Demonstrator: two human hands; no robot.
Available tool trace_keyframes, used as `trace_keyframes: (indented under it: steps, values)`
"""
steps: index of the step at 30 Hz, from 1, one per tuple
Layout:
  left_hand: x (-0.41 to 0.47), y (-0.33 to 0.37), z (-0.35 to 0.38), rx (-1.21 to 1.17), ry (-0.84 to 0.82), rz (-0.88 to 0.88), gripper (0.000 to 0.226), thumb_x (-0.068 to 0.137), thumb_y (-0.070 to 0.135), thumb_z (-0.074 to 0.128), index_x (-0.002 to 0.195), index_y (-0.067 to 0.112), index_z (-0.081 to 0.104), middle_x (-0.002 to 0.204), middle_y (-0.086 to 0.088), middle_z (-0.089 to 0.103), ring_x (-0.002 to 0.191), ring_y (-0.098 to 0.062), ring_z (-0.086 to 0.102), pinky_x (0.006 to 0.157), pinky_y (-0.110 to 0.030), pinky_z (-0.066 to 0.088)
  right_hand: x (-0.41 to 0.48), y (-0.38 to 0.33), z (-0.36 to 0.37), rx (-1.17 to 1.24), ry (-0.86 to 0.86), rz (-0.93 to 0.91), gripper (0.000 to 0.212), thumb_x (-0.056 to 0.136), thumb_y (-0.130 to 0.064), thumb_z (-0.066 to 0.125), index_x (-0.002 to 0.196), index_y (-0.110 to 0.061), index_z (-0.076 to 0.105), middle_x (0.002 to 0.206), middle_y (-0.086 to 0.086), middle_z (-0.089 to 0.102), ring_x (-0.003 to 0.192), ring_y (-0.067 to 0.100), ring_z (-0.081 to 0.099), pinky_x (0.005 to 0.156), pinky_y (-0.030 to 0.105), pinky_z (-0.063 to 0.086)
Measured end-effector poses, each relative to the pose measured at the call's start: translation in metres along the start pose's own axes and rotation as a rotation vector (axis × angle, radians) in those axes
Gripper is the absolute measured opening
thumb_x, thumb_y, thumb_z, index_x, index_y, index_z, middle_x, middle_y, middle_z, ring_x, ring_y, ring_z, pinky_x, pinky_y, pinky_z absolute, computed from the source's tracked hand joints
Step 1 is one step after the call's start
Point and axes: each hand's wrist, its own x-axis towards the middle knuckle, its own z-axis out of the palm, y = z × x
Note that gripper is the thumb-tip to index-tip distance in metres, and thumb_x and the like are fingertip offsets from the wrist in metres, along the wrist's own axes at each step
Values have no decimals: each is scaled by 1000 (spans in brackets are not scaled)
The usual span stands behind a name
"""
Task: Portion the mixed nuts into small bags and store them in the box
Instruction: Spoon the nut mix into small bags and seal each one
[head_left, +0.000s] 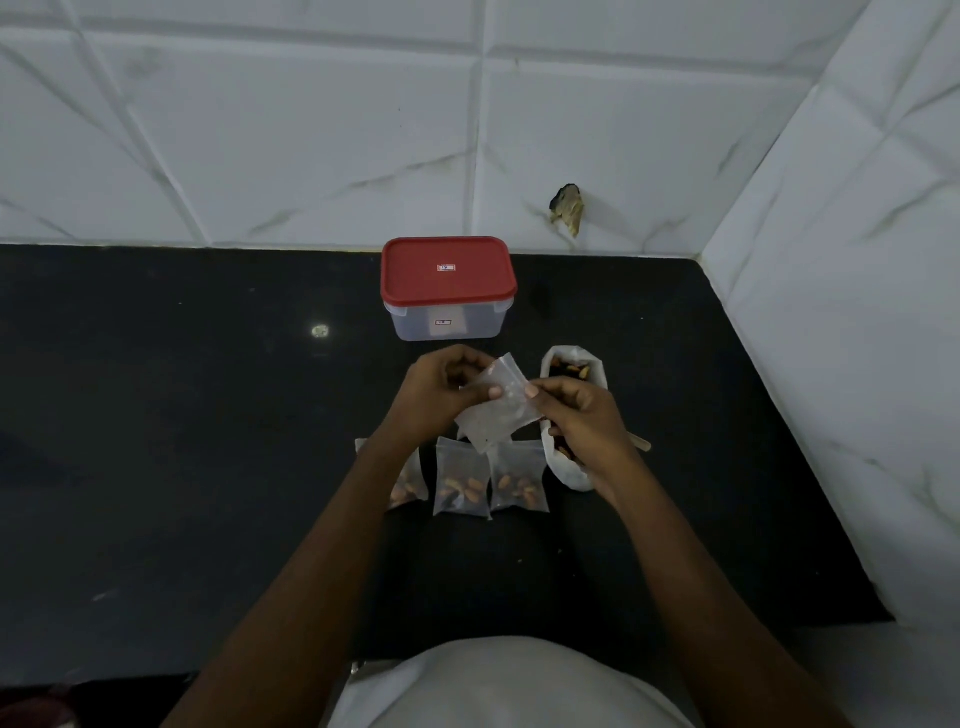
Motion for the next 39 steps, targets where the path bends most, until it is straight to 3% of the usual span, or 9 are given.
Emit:
trace_keyframes:
  steps: [5,13,19,22,26,28,33,36,39]
  values:
    - [4,11,-2,70,-90,6,25,76,13,80,85,30,66,89,8,70,86,-7,68,84,-31,57,-8,-2,-7,61,1,87,16,96,-16,60,104,-7,70,80,-7,65,71,-1,57,61,9,47]
    - [5,23,-4,99,-243,-9,28,78,12,78,101,25,66,97,3,70,88,-12,69,83,-28,57,-16,-2,-18,-40,-29,2,9,94,-5,62,98,-14,64,82,0,67,66,0,60,63,21,47]
    - [1,29,-3,40,-243,2,30,80,10,76,107,15,66,96,2,69,84,-9,69,76,-24,57,-24,-9,-19,-102,-50,-43,25,92,4,57,91,-19,66,74,-7,64,60,-5,58,59,14,46]
    - [1,34,-1,73,-267,25,33,80,9,76,110,16,64,99,7,67,84,-1,66,76,-21,56,-25,-11,-19,-86,-56,14,26,92,-1,59,90,-24,71,80,-5,69,70,2,62,62,19,50]
    - [1,34,-1,81,-294,38,35,79,11,78,111,16,65,104,2,67,87,-8,66,80,-27,57,-25,-18,-23,-89,-64,59,22,87,0,65,90,-20,75,92,5,75,86,15,70,79,28,57]
    - [-1,35,0,67,-304,43,34,79,10,78,109,17,66,102,2,67,87,-8,66,80,-26,57,-25,-20,-25,-87,-53,47,17,85,-1,70,88,-17,75,88,1,76,83,9,70,77,23,58]
    - [-9,28,2,133,-316,40,61,72,23,85,126,28,58,127,14,59,114,0,54,95,-30,49,-21,-18,-25,-167,17,-7,10,82,-14,77,92,-12,77,87,-5,75,83,3,69,68,13,52]
    - [-16,31,7,350,-355,36,86,69,36,85,143,33,41,142,16,42,129,-2,35,111,-35,27,-20,-16,-22,-189,79,-68,10,86,-16,73,95,-12,76,88,-8,73,85,-1,67,68,8,49]
    - [-22,28,21,493,-203,87,85,71,49,81,144,29,41,143,9,45,131,-10,39,112,-37,24,-23,-15,-14,-182,95,-110,11,88,-5,68,96,-10,75,86,-8,70,80,-7,65,68,7,47]
